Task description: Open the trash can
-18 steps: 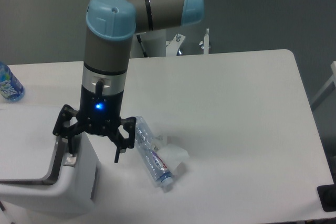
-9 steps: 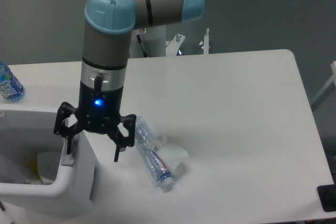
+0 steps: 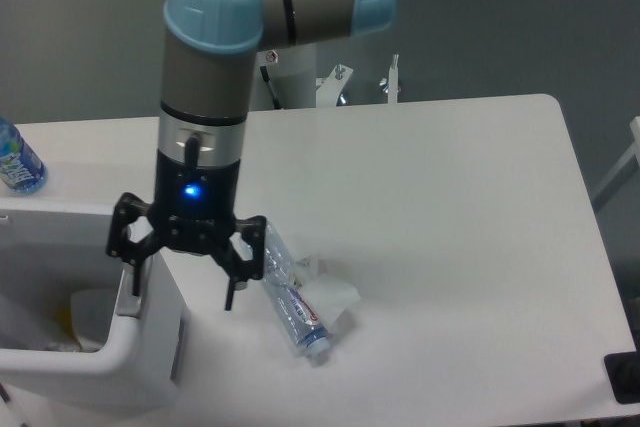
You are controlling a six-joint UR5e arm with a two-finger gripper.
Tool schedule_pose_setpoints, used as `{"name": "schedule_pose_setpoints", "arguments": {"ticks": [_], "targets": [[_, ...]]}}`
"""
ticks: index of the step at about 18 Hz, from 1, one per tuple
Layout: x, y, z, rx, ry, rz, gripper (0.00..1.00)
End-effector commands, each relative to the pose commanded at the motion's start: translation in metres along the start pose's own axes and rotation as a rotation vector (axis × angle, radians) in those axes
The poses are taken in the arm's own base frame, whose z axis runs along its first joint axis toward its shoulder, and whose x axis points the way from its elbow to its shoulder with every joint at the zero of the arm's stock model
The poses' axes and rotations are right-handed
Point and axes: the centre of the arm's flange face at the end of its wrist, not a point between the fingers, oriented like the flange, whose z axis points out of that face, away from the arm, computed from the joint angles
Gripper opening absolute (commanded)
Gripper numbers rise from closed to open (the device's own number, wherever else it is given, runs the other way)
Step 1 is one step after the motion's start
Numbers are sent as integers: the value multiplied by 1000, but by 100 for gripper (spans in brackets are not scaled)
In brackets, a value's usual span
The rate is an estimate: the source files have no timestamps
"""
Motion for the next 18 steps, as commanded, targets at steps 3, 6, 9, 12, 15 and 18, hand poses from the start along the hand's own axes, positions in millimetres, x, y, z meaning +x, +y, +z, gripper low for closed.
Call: {"name": "schedule_pose_setpoints", "arguments": {"ticks": [3,6,9,12,15,18], "targets": [[-60,5,-12,-4,-61,-29,100],[-88,12,-11,-32,-84,-5,100],[-110,30,-2,-101,-118,53,100],[-134,54,13,-160,-111,150,100],[-165,80,21,-228,-109,273,100],[-177,90,27,-278,-111,412,100]]}}
